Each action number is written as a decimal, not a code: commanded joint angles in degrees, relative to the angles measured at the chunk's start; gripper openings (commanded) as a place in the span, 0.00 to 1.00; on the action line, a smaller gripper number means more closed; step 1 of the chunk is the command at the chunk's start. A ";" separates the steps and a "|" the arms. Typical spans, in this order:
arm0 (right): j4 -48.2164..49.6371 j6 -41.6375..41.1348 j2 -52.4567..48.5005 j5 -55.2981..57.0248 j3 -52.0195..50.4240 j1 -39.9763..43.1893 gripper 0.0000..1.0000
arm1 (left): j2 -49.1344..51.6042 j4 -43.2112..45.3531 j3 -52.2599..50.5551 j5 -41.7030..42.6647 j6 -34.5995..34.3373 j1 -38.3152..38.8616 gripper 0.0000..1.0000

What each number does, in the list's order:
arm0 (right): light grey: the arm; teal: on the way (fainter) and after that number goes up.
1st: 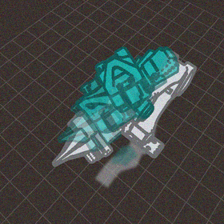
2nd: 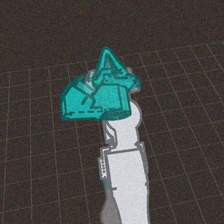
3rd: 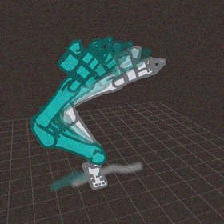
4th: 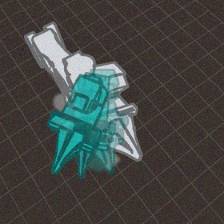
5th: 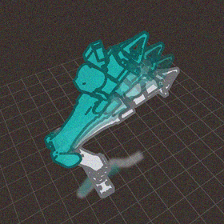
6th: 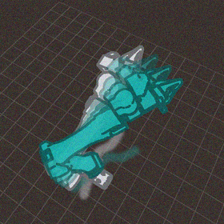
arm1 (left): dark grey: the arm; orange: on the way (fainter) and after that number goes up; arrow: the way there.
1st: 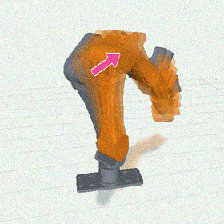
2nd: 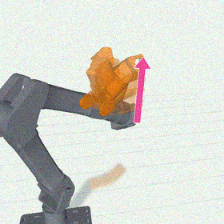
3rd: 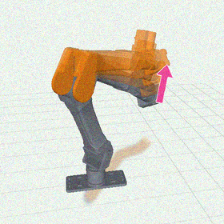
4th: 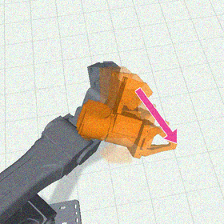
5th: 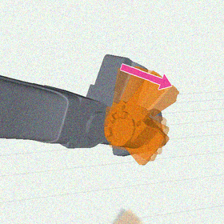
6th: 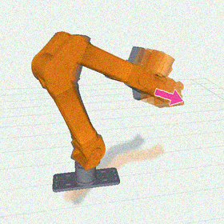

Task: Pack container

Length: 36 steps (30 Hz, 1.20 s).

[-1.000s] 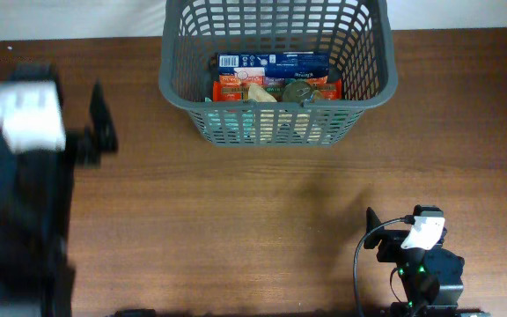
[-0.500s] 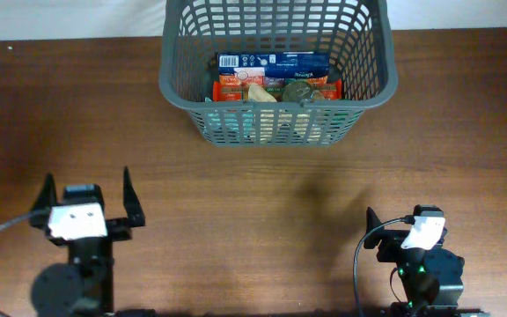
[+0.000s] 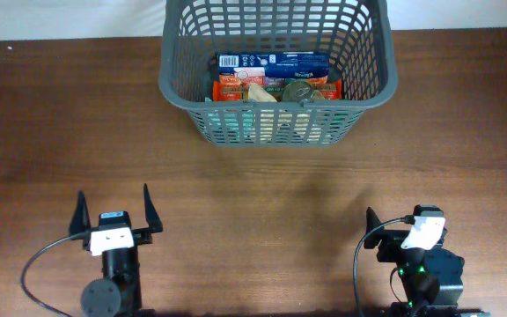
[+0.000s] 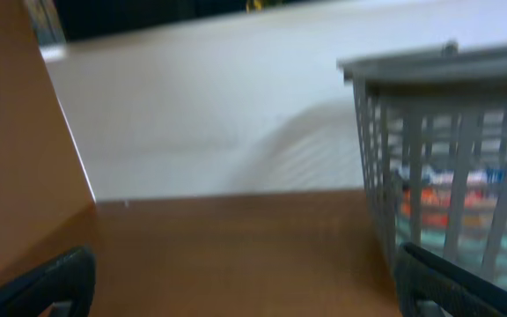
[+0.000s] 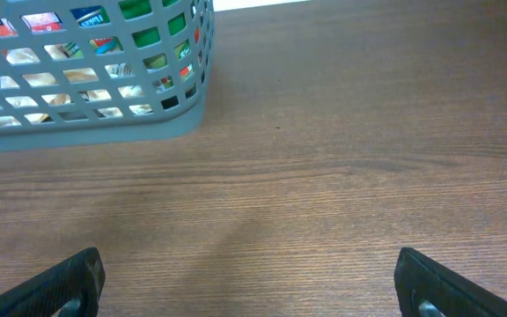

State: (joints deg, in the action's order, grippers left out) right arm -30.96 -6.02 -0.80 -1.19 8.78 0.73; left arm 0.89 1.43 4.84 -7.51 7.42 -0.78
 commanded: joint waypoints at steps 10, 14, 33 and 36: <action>0.15 -0.48 0.59 -0.33 -0.46 -0.35 0.99 | -0.59 -5.33 -4.33 -0.39 -0.50 -0.24 0.99; 0.15 -0.48 0.59 -0.33 -0.46 -0.35 0.99 | -0.55 -5.33 -4.33 -0.39 -0.50 -0.24 0.99; 0.15 -0.48 0.59 -0.33 -0.46 -0.35 0.99 | -0.55 -5.33 -4.33 -0.39 -0.50 -0.24 0.99; 0.15 -0.48 0.59 -0.31 -0.46 -0.35 0.99 | -0.55 -5.35 -4.33 -0.39 -0.50 -0.24 0.99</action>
State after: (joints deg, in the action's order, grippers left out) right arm -30.96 -6.04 -0.80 -1.19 8.78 0.73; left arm 0.84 -3.90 0.84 -7.51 7.42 -0.78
